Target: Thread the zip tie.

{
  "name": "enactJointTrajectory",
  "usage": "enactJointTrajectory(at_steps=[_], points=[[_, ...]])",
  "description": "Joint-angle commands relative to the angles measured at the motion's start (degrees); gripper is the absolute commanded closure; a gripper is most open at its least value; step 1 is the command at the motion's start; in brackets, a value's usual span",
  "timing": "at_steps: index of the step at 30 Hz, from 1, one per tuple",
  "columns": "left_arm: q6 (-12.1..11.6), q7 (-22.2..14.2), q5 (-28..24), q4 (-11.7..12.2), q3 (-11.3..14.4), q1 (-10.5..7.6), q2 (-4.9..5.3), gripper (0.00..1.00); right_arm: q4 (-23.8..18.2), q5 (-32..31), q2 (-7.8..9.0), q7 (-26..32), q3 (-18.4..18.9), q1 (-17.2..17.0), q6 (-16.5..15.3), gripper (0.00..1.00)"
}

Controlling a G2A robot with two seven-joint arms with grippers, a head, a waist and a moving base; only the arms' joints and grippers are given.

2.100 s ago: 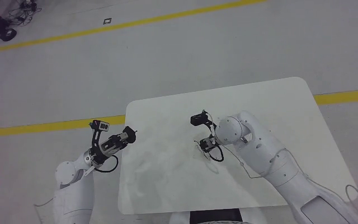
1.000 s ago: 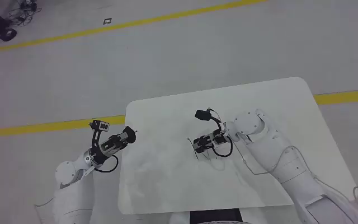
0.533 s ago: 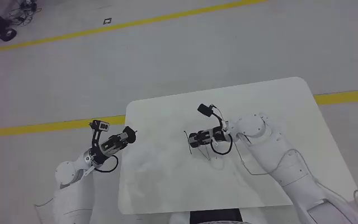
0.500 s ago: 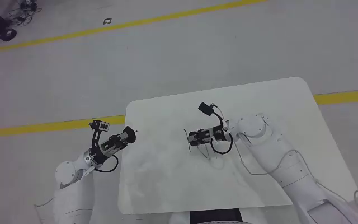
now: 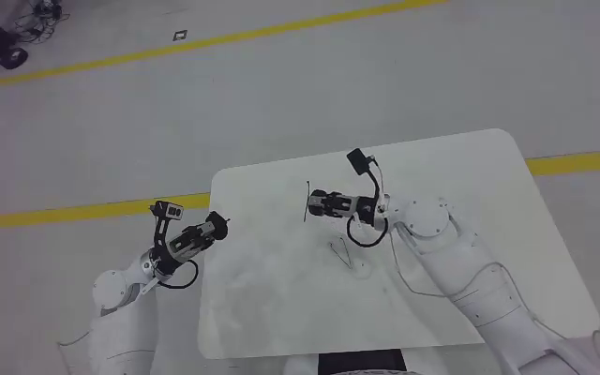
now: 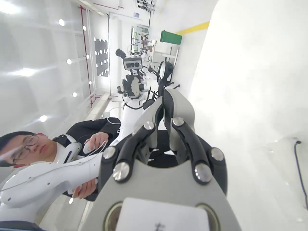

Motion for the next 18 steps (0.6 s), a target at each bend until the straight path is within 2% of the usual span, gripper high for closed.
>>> enactJointTrajectory(at_steps=[1,14,16,18], points=[[0.0,0.0,0.0,0.0,0.0,0.0,0.0,1.0,-0.89,0.35,-0.02,-0.17,-0.73,-0.26,-0.56,1.0],[0.0,0.0,0.0,0.0,0.0,0.0,0.0,1.0,-1.04,0.43,0.0,0.01,-1.08,-0.29,-0.7,1.0],[0.4,2.05,0.43,-0.43,0.6,0.07,-0.05,1.0,-1.1,0.58,-0.02,-0.33,-1.09,-0.42,-0.73,1.0],[0.47,4.0,0.55,-1.04,1.44,0.55,-0.14,1.0,-1.97,1.49,-0.2,-3.29,-1.75,-1.34,-1.39,1.0]])
